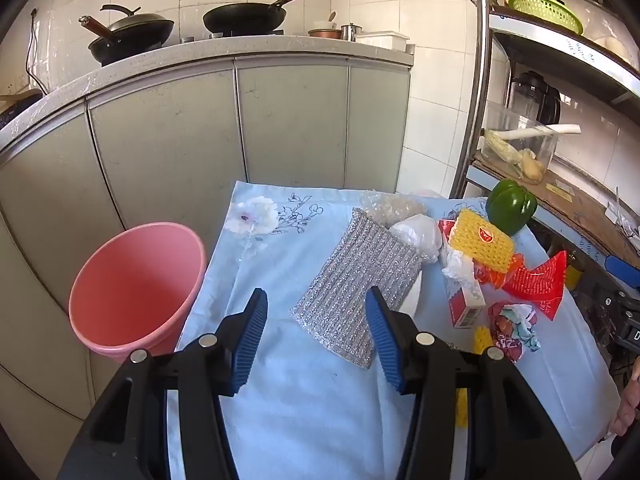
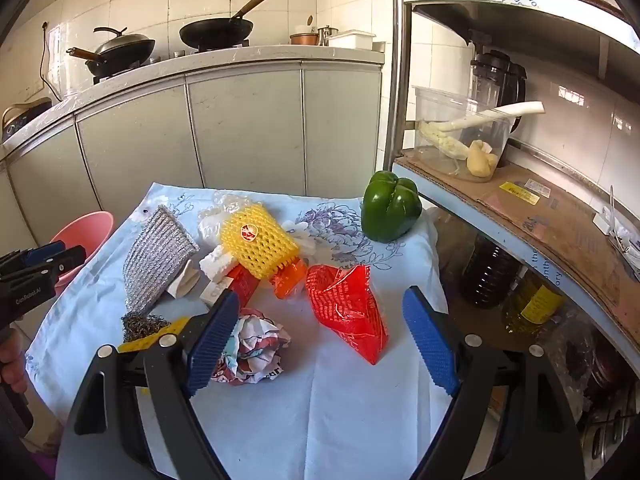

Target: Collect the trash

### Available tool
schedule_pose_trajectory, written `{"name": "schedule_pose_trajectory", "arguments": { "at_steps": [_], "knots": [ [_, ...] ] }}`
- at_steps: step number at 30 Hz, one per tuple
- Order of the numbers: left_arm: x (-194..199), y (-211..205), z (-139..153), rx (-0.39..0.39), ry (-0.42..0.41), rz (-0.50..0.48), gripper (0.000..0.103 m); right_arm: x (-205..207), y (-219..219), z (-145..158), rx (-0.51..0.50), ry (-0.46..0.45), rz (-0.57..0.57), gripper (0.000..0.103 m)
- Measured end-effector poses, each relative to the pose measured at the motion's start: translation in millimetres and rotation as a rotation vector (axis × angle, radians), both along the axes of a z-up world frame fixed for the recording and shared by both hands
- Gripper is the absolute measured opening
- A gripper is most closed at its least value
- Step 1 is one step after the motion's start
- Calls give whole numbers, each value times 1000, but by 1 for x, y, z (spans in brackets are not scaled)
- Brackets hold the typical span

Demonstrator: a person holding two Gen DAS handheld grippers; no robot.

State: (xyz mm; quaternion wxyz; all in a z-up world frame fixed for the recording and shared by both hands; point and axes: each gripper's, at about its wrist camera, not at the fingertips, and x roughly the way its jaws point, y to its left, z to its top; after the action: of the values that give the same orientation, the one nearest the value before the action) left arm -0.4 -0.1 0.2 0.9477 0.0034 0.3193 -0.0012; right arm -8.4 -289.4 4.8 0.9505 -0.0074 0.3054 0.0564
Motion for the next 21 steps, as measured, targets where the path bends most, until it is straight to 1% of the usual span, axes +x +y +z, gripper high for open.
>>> {"name": "schedule_pose_trajectory", "arguments": {
  "at_steps": [7, 18, 19, 21],
  "knots": [
    [-1, 3, 0, -4, 13, -14, 50, 1, 0, -1, -6, -6, 1, 84],
    [4, 10, 19, 5, -2, -18, 50, 4, -3, 1, -2, -12, -3, 84],
    [3, 5, 9, 9, -7, -14, 51, 4, -3, 1, -3, -13, -3, 84],
    [2, -3, 4, 17, -13, -9, 51, 2, -2, 0, -5, -17, -4, 84]
  ]
}}
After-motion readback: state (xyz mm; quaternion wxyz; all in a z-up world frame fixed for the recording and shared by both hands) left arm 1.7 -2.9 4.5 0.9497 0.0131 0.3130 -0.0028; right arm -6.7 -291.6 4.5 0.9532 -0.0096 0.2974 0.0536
